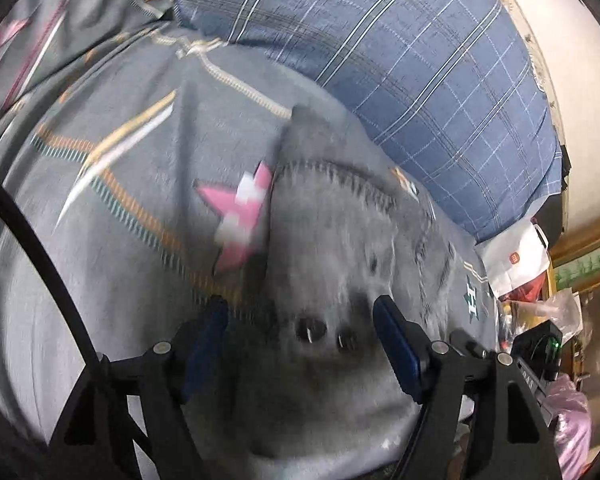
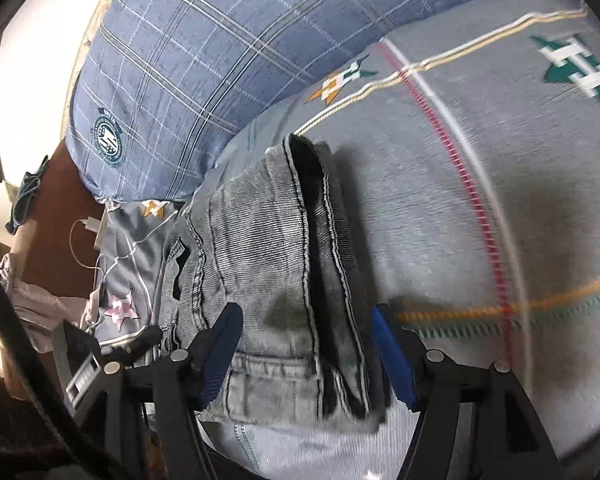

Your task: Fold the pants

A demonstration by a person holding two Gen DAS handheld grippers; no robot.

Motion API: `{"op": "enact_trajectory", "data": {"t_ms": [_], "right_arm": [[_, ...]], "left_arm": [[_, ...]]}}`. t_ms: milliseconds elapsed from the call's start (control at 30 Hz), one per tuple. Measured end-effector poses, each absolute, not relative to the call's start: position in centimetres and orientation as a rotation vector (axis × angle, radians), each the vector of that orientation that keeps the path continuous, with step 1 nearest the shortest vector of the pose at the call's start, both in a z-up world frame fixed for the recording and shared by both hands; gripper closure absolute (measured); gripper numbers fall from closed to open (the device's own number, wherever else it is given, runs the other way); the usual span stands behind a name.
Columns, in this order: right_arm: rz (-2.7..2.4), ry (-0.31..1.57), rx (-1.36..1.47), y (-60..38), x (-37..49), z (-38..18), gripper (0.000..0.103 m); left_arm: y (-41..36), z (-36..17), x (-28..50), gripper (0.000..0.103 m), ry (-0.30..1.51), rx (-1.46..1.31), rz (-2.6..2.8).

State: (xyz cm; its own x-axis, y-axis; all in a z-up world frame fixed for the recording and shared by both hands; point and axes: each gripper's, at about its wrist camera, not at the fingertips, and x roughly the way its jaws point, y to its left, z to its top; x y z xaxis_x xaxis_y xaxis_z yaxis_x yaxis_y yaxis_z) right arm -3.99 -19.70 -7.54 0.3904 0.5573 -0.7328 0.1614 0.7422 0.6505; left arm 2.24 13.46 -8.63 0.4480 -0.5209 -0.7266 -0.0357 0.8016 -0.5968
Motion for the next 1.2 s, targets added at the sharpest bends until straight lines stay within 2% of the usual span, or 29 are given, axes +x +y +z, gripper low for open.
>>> {"op": "enact_trajectory", "data": {"t_ms": [67, 100, 133, 167, 200, 233, 300, 367, 400, 500, 533, 600, 633, 667, 733, 800, 867, 1033, 1200], "right_arm": [[0.307, 1.164, 0.715, -19.2, -4.2, -8.5, 0.035], [0.289, 1.153, 0.677, -18.9, -4.4, -8.4, 0.041], [0.274, 1.154, 0.617, -18.5, -4.4, -8.1, 0.045], [0.27, 1.152, 0.589, -18.3, -4.3, -8.0, 0.048], [0.266, 1.148, 0.57, -18.0, -4.3, -7.9, 0.052], [0.262, 1.147, 0.55, -17.9, -4.2, -7.9, 0.055], [0.239, 1.131, 0.486, -17.3, -4.2, -7.5, 0.067], [0.238, 1.108, 0.452, -16.8, -4.4, -6.9, 0.075], [0.235, 1.093, 0.435, -16.7, -4.5, -6.5, 0.082], [0.245, 1.023, 0.415, -16.7, -5.2, -5.0, 0.083], [0.247, 1.019, 0.421, -16.9, -5.4, -4.9, 0.083], [0.248, 1.05, 0.461, -17.2, -5.0, -5.9, 0.083], [0.254, 1.074, 0.495, -17.4, -4.8, -6.6, 0.081], [0.257, 1.085, 0.523, -17.6, -4.8, -7.0, 0.077], [0.241, 1.081, 0.585, -18.4, -5.0, -7.0, 0.068], [0.238, 1.054, 0.613, -18.9, -5.1, -6.5, 0.044], [0.233, 1.044, 0.618, -19.3, -4.7, -5.5, 0.029], [0.315, 1.101, 0.58, -18.6, -0.5, -3.8, 0.029], [0.391, 1.112, 0.563, -18.4, 4.5, -5.5, 0.029]], "left_arm": [[13.8, -10.3, 2.7, 0.03, 1.084, -0.625, -0.318], [14.0, -10.9, 2.7, 0.034, 1.087, -0.665, -0.316], [14.1, -10.9, 2.6, 0.042, 1.068, -0.687, -0.318], [13.6, -10.6, 2.5, 0.056, 1.059, -0.683, -0.344], [13.2, -10.2, 2.3, 0.061, 1.055, -0.663, -0.362], [12.9, -9.8, 2.0, 0.061, 1.048, -0.637, -0.361], [12.1, -9.2, 1.5, 0.069, 1.041, -0.58, -0.353], [12.2, -8.7, 0.7, 0.076, 1.022, -0.592, -0.36], [12.4, -8.4, 0.4, 0.076, 1.002, -0.596, -0.367], [11.8, -7.3, -0.7, 0.076, 0.967, -0.537, -0.364], [11.7, -7.7, -0.6, 0.073, 0.983, -0.53, -0.352], [12.0, -9.4, 0.3, 0.061, 1.045, -0.566, -0.308], [12.8, -9.9, 0.6, 0.053, 1.055, -0.608, -0.302], [13.5, -10.2, 0.7, 0.049, 1.065, -0.678, -0.299], [14.4, -9.8, 0.6, 0.049, 1.056, -0.72, -0.303], [15.0, -8.5, 0.5, 0.046, 1.017, -0.699, -0.275], [15.4, -6.9, 1.3, 0.036, 0.997, -0.67, -0.274], [15.5, -4.6, 5.0, 0.034, 1.01, -0.606, -0.286], [15.5, -7.9, 9.5, 0.034, 1.056, -0.69, -0.426]]}}
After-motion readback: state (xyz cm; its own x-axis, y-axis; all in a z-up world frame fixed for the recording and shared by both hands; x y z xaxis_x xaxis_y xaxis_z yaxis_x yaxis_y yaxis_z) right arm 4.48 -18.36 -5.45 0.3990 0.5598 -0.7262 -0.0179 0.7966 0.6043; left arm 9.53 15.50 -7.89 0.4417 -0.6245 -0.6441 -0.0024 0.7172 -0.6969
